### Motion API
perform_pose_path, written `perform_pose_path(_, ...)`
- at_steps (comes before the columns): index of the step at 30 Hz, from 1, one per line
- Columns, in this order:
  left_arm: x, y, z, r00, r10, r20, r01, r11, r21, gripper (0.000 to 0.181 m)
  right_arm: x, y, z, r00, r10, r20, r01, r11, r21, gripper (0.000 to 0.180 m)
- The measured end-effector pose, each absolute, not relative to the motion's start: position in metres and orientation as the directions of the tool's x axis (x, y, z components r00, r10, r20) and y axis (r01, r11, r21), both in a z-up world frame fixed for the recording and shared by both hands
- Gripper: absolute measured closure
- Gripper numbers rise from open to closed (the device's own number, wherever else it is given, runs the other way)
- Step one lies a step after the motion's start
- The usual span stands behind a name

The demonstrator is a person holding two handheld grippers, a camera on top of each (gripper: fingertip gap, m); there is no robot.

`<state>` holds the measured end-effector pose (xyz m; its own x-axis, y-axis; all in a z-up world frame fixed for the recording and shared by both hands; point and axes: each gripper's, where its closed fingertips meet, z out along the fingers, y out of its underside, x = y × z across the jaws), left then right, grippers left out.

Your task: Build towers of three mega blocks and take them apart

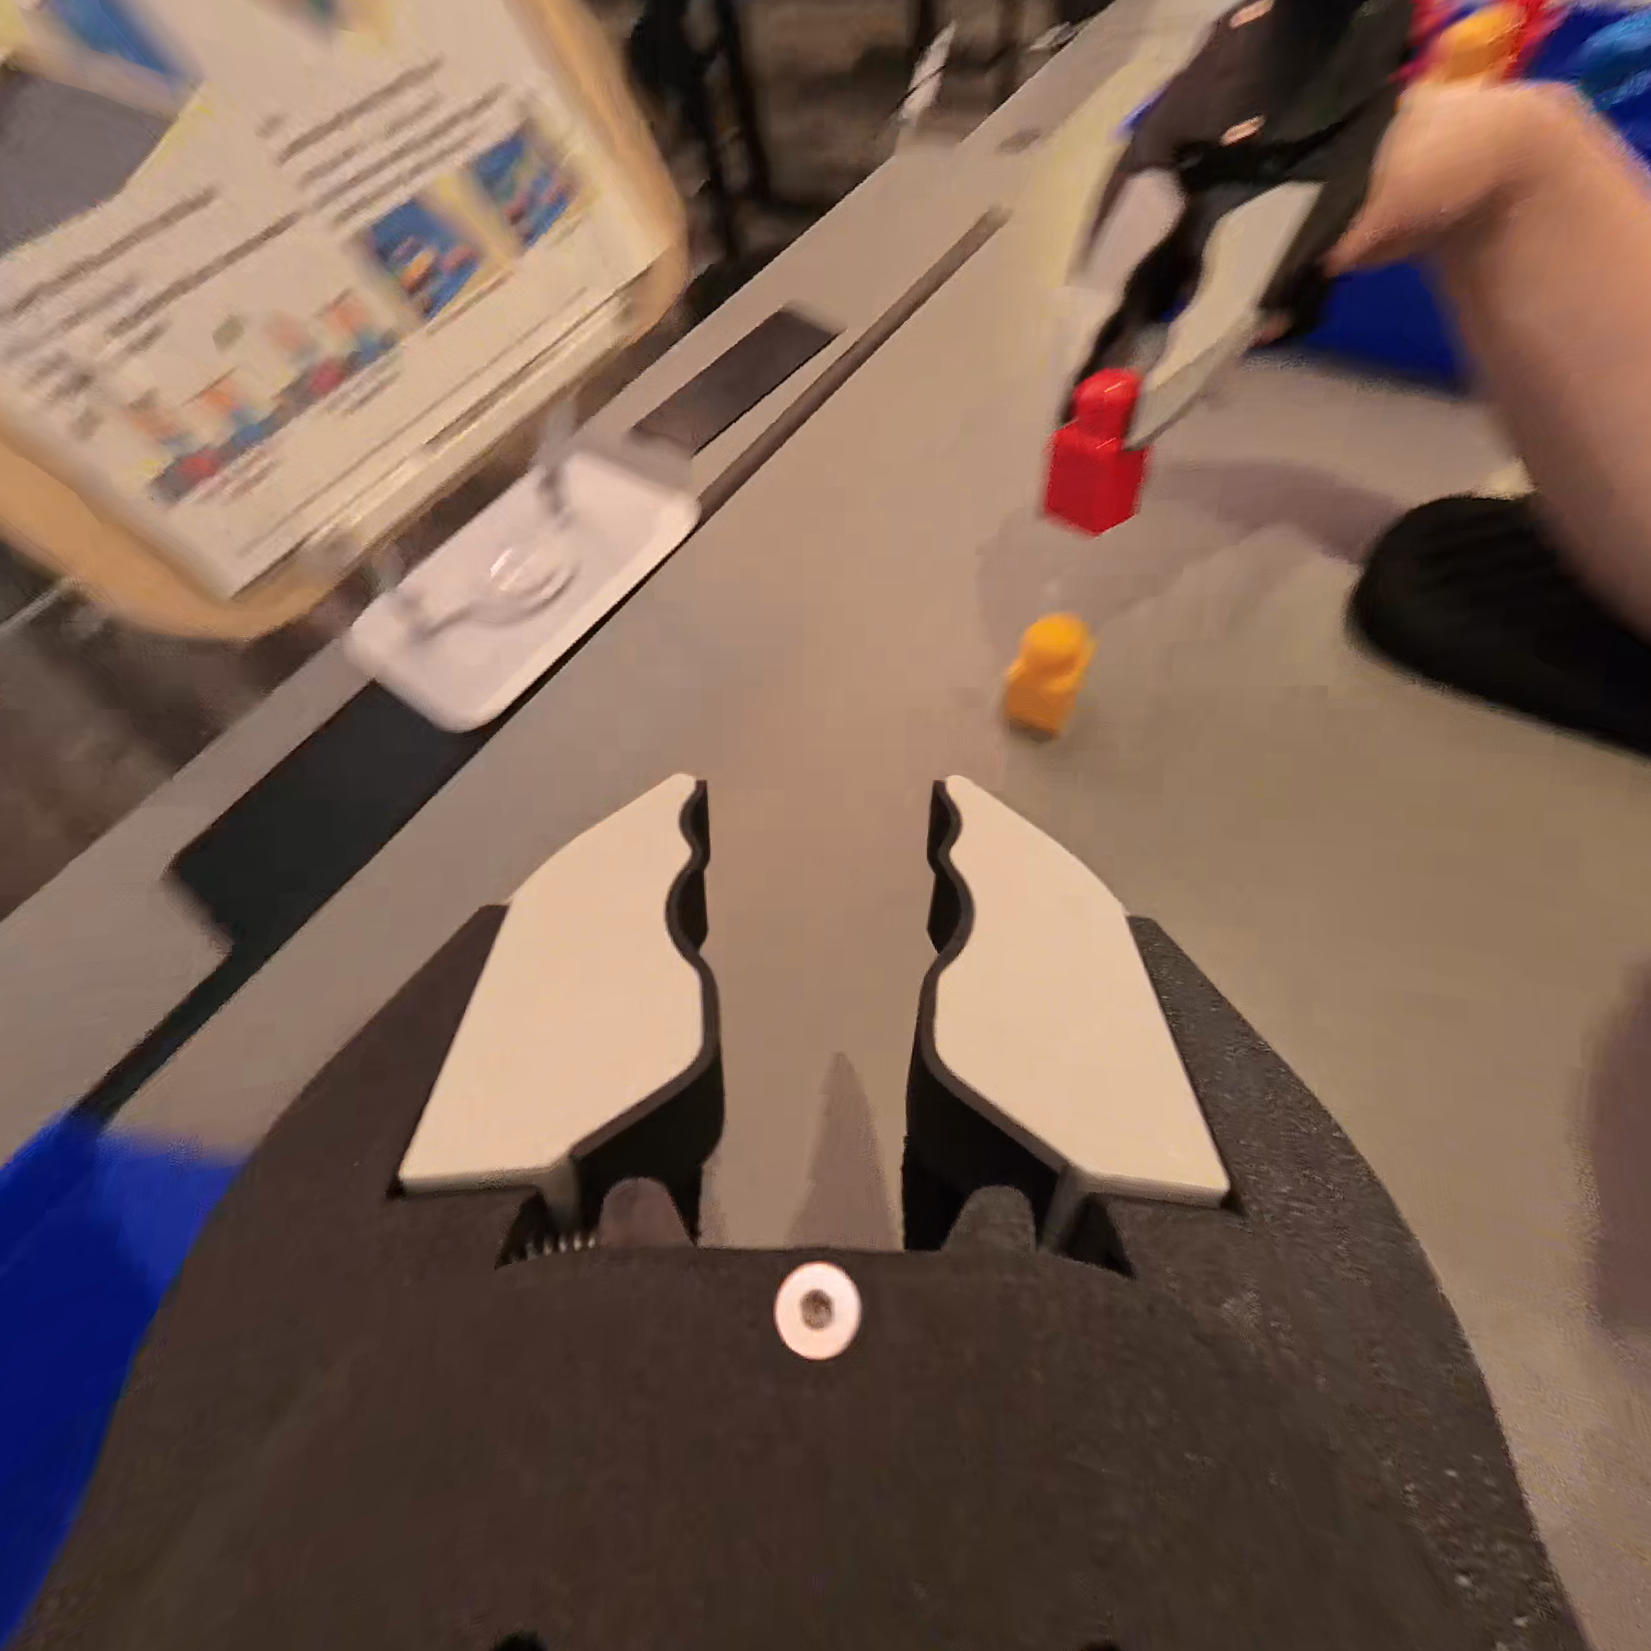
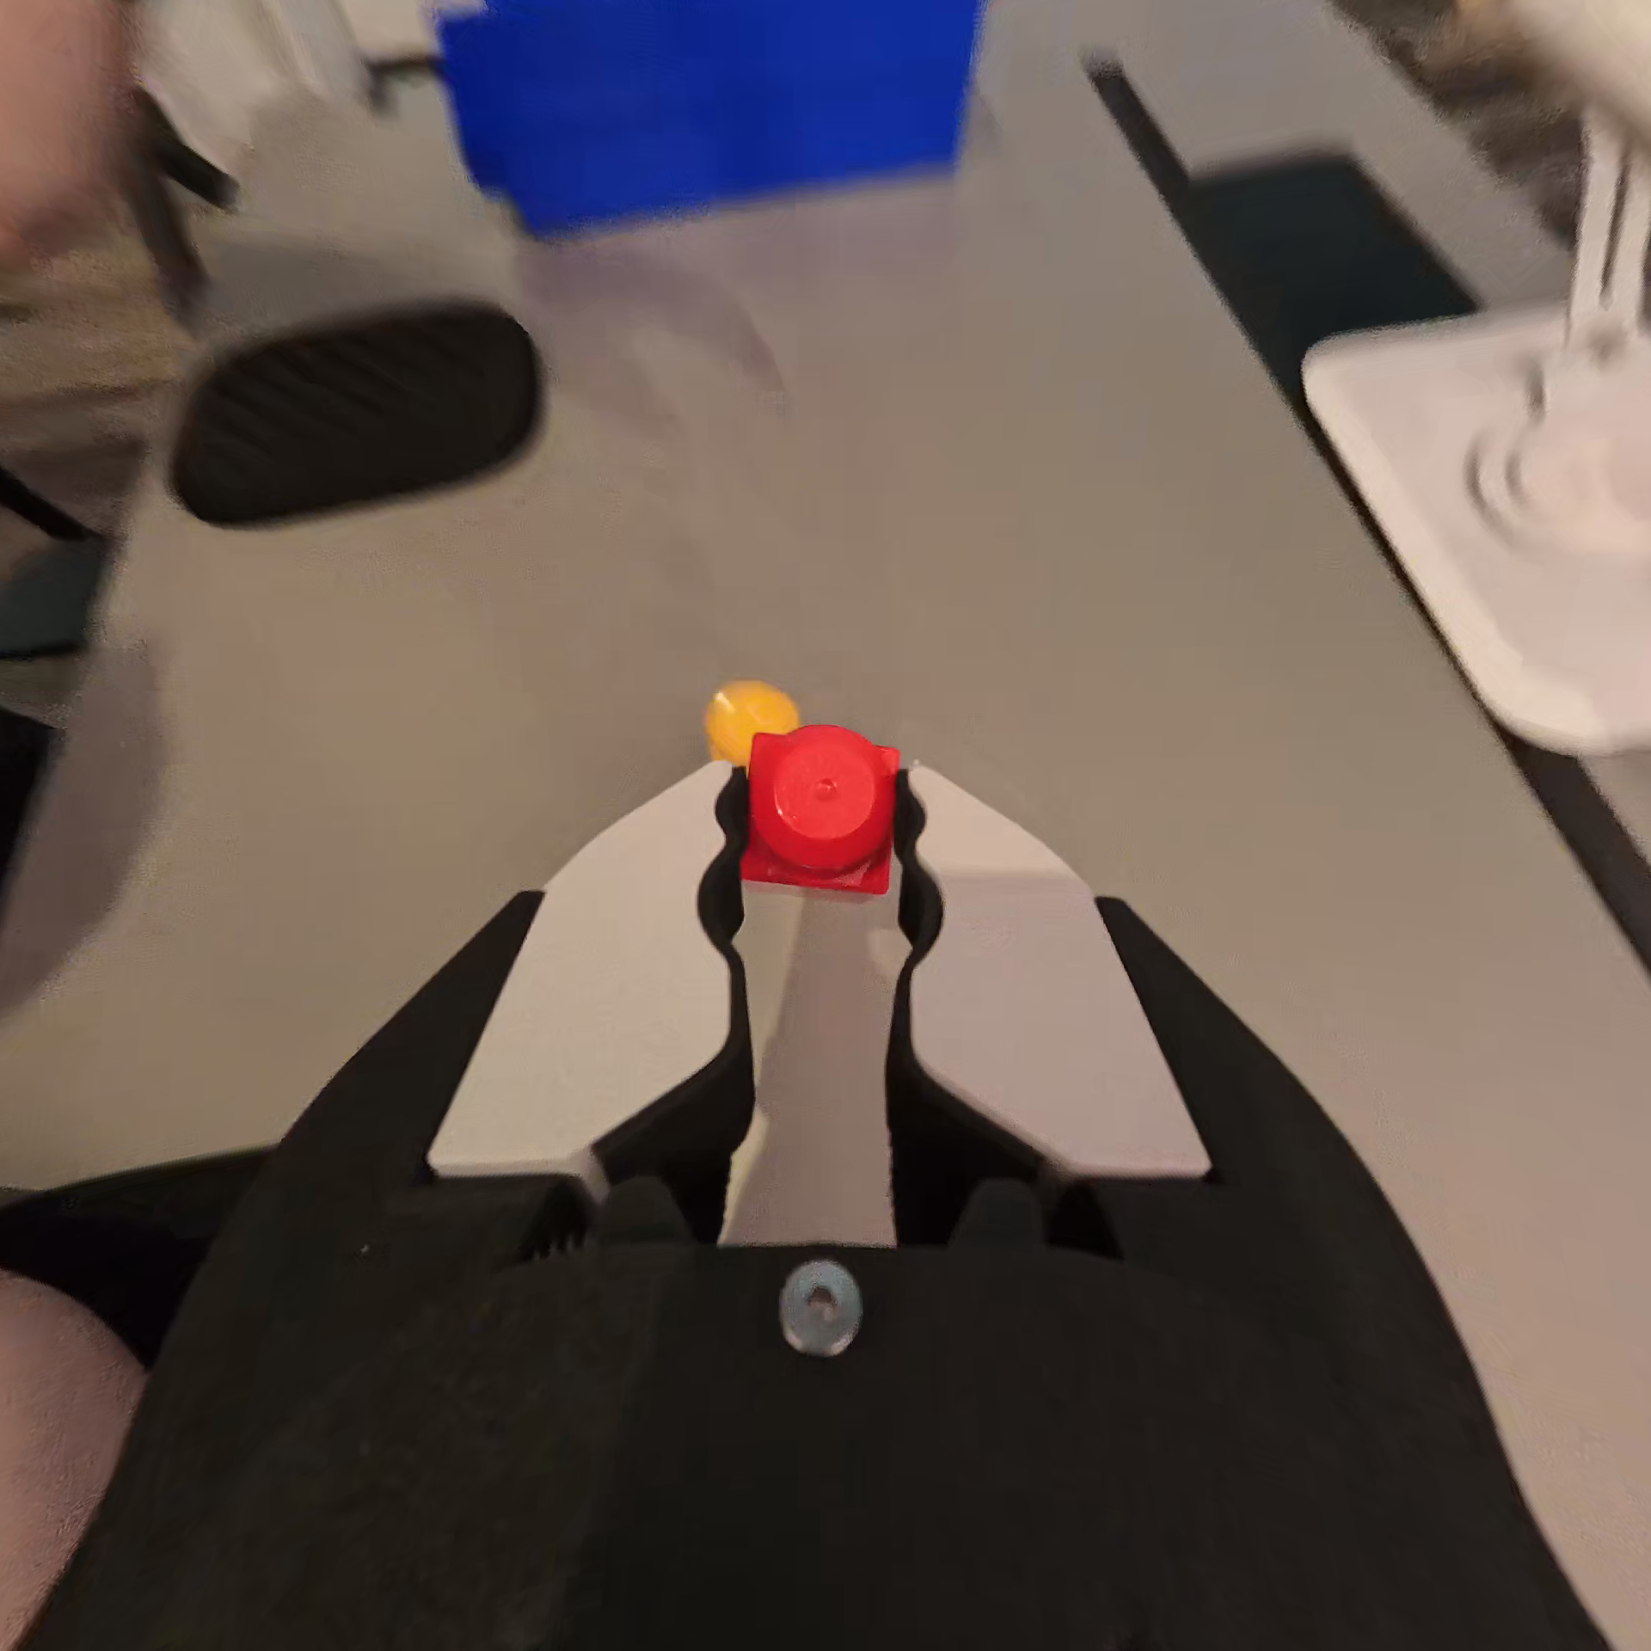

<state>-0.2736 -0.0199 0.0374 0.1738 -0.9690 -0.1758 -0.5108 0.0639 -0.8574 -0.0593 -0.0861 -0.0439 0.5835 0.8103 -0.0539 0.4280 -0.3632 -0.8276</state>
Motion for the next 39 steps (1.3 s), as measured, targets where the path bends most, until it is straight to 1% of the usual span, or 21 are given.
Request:
perform_pose_path(2,-0.318,0.009,0.031,0.309,-0.944,-0.113,-0.560,-0.085,-0.824,0.147,-0.043,-0.083,-0.073,0.618,0.784,-0.056,0.467,-0.424,-0.776,0.149)
perform_pose_path(3,-0.336,0.014,0.031,0.339,-0.941,-0.023,-0.550,-0.178,-0.816,0.150,-0.042,-0.082,-0.080,0.610,0.791,-0.043,0.487,-0.418,-0.767,0.149)
perform_pose_path(4,-0.354,0.018,0.030,0.356,-0.931,0.076,-0.543,-0.273,-0.794,0.149,-0.042,-0.081,-0.086,0.603,0.798,-0.022,0.513,-0.408,-0.755,0.149)
perform_pose_path(5,-0.374,0.028,0.027,0.401,-0.907,0.128,-0.550,-0.350,-0.759,0.149,-0.042,-0.080,-0.092,0.598,0.802,-0.004,0.541,-0.407,-0.736,0.150)
perform_pose_path(6,-0.398,0.044,0.021,0.470,-0.874,0.125,-0.563,-0.406,-0.720,0.146,-0.040,-0.080,-0.099,0.597,0.802,0.012,0.571,-0.414,-0.709,0.150)
perform_pose_path(7,-0.424,0.059,0.012,0.534,-0.842,0.083,-0.594,-0.443,-0.671,0.143,-0.039,-0.079,-0.106,0.597,0.802,0.024,0.598,-0.425,-0.680,0.149)
perform_pose_path(8,-0.452,0.077,0.002,0.591,-0.807,-0.003,-0.633,-0.461,-0.622,0.143,-0.037,-0.078,-0.112,0.599,0.801,0.027,0.615,-0.438,-0.655,0.149)
perform_pose_path(10,-0.505,0.100,-0.021,0.643,-0.749,-0.161,-0.712,-0.507,-0.486,0.145,-0.036,-0.075,-0.120,0.612,0.790,0.023,0.621,-0.463,-0.632,0.149)
perform_pose_path(12,-0.542,0.105,-0.046,0.644,-0.731,-0.225,-0.755,-0.559,-0.344,0.145,-0.036,-0.069,-0.120,0.630,0.776,0.020,0.600,-0.470,-0.648,0.149)
perform_pose_path(13,-0.551,0.107,-0.054,0.659,-0.718,-0.222,-0.745,-0.585,-0.322,0.146,-0.037,-0.068,-0.121,0.628,0.778,0.009,0.592,-0.470,-0.654,0.149)
perform_pose_path(14,-0.558,0.110,-0.061,0.684,-0.699,-0.210,-0.724,-0.614,-0.315,0.154,-0.038,-0.068,-0.121,0.627,0.779,0.006,0.589,-0.469,-0.658,0.149)
perform_pose_path(15,-0.564,0.115,-0.066,0.711,-0.673,-0.205,-0.699,-0.641,-0.318,0.156,-0.038,-0.068,-0.121,0.629,0.777,0.003,0.586,-0.472,-0.659,0.149)
perform_pose_path(16,-0.568,0.122,-0.069,0.730,-0.651,-0.208,-0.679,-0.656,-0.330,0.154,-0.038,-0.067,-0.120,0.636,0.772,0.001,0.580,-0.477,-0.660,0.148)
perform_pose_path(19,-0.578,0.144,-0.077,0.776,-0.584,-0.237,-0.629,-0.696,-0.345,0.149,-0.040,-0.063,-0.112,0.649,0.761,0.010,0.552,-0.463,-0.694,0.132)
perform_pose_path(21,-0.580,0.156,-0.084,0.797,-0.552,-0.247,-0.604,-0.726,-0.329,0.145,-0.037,-0.056,-0.102,0.679,0.734,0.027,0.521,-0.455,-0.722,0.123)
perform_pose_path(25,-0.583,0.184,-0.096,0.808,-0.489,-0.329,-0.582,-0.753,-0.308,0.145,-0.022,-0.048,-0.090,0.735,0.674,0.073,0.486,-0.448,-0.750,0.122)
perform_pose_path(31,-0.580,0.205,-0.112,0.814,-0.455,-0.360,-0.564,-0.768,-0.305,0.147,-0.010,-0.050,-0.077,0.764,0.641,0.068,0.427,-0.425,-0.798,0.126)
perform_pose_path(33,-0.580,0.204,-0.119,0.812,-0.465,-0.353,-0.567,-0.773,-0.285,0.145,-0.008,-0.050,-0.073,0.768,0.637,0.067,0.414,-0.413,-0.811,0.126)
perform_pose_path(34,-0.579,0.203,-0.122,0.816,-0.466,-0.343,-0.563,-0.777,-0.283,0.141,-0.008,-0.051,-0.072,0.768,0.637,0.067,0.411,-0.410,-0.814,0.127)
perform_pose_path(37,-0.572,0.202,-0.124,0.828,-0.457,-0.326,-0.551,-0.770,-0.321,0.131,-0.006,-0.051,-0.071,0.771,0.633,0.064,0.406,-0.412,-0.816,0.127)
perform_pose_path(39,-0.566,0.198,-0.123,0.837,-0.461,-0.295,-0.543,-0.766,-0.343,0.131,-0.005,-0.051,-0.073,0.773,0.632,0.057,0.401,-0.417,-0.815,0.128)
